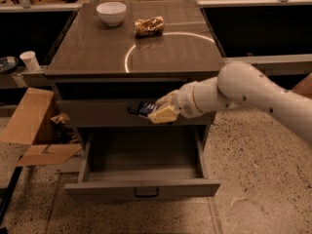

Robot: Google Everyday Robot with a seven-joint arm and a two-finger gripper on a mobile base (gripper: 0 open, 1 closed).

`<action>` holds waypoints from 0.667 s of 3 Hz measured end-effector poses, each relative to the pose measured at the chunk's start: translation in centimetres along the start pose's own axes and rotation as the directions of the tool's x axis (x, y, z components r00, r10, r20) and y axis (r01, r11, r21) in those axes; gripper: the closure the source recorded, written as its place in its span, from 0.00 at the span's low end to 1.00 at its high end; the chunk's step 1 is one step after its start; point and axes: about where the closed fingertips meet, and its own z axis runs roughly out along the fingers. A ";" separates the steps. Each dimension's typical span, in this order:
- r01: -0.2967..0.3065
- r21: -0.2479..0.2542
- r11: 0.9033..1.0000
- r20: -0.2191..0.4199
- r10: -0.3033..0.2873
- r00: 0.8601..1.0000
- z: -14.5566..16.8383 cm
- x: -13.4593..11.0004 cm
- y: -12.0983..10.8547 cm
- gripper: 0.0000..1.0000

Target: Place rxbar blueberry into middle drawer

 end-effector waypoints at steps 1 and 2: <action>-0.089 -0.019 0.996 -0.007 0.089 0.996 2.6 5.5 2.5 1.00; -0.183 -0.053 0.982 -0.035 0.181 0.983 5.6 10.9 4.5 1.00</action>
Offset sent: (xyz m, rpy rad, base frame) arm -0.0685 -0.0019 -0.1843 0.0734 0.2756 -0.1054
